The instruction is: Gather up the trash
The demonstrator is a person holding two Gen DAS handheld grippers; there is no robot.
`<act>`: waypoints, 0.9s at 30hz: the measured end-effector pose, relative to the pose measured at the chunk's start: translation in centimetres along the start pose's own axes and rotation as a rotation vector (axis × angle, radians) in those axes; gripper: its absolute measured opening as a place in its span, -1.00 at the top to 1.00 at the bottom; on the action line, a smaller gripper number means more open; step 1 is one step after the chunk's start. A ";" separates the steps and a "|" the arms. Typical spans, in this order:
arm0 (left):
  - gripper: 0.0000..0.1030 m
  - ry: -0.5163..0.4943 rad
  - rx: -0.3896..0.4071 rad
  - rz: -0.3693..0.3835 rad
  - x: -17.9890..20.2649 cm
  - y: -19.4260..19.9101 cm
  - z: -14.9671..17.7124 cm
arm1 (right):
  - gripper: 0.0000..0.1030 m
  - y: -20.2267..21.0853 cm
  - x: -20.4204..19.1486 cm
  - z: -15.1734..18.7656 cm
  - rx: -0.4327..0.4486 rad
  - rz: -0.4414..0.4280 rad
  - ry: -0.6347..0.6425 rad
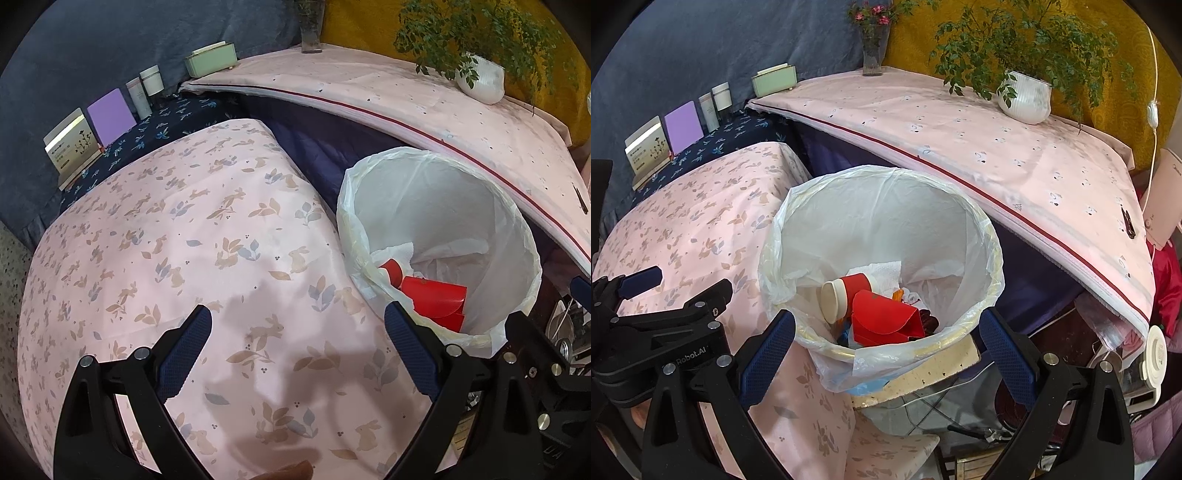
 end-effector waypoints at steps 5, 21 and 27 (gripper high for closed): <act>-0.75 0.003 0.003 -0.003 -0.1 0.0 0.0 | -0.87 -0.2 -0.3 0.1 -0.003 0.000 0.008; -0.75 0.000 0.010 -0.014 -0.3 0.1 -0.1 | -0.87 -0.4 -0.3 0.4 -0.010 0.006 0.009; -0.75 -0.002 0.009 -0.015 -0.2 0.2 0.1 | -0.87 -0.3 -0.1 0.4 -0.010 0.010 0.004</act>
Point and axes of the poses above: each gripper's, at about its wrist camera, not at the fingertips, and y roughly against the way its jaws point, x to its right, z to its underside, the point moved 10 cm from there along -y, roughly the way its jaws point, and after that the axes turned 2 degrees about -y, right-handed, at the moved point
